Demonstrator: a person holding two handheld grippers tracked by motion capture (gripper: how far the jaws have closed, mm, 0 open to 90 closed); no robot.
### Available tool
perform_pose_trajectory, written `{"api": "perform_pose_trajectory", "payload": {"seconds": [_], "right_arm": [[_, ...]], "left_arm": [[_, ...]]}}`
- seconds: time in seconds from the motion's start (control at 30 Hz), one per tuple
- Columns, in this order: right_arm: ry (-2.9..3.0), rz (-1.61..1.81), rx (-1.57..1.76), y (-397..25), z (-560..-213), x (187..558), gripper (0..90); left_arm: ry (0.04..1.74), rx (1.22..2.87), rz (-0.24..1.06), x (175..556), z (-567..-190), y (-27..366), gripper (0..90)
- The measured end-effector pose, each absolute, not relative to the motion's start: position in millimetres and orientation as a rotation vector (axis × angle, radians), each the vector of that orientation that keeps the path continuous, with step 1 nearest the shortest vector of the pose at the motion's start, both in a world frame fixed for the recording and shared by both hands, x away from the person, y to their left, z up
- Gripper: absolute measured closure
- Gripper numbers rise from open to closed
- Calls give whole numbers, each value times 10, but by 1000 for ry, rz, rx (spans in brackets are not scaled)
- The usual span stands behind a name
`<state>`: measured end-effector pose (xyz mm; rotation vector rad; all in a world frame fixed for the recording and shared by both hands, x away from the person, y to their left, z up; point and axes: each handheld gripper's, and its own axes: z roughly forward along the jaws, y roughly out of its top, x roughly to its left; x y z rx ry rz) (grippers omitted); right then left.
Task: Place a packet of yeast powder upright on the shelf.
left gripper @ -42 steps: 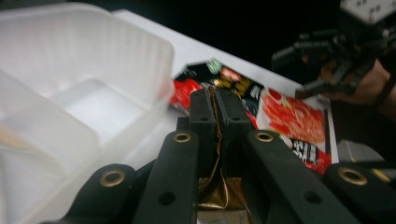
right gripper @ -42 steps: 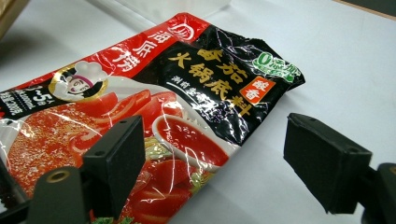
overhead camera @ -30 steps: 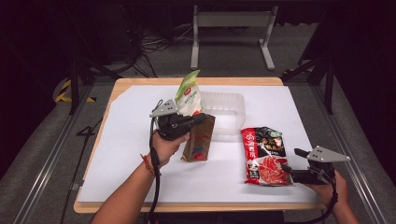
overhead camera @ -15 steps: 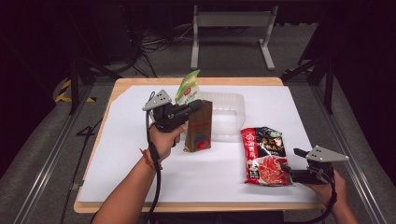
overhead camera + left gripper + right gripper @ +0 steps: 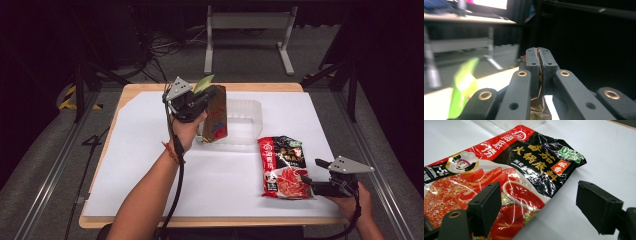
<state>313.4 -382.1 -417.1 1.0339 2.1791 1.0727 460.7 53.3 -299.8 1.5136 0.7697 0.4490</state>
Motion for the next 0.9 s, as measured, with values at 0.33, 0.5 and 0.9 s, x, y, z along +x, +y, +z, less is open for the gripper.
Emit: {"api": "perform_pose_trajectory", "payload": {"seconds": [0.33, 0.5, 0.9], "right_arm": [[2178, 1071, 1031, -3837, -4176, 3138, 208], [2183, 1063, 1028, -3835, -4185, 3143, 207], [2183, 1065, 1030, -3841, -4187, 3146, 207]], "left_arm": [[851, 1532, 531, 4887, -3005, 368, 873], [909, 1520, 568, 5041, -3062, 316, 873], [974, 1522, 637, 5271, -3075, 97, 872]]}}
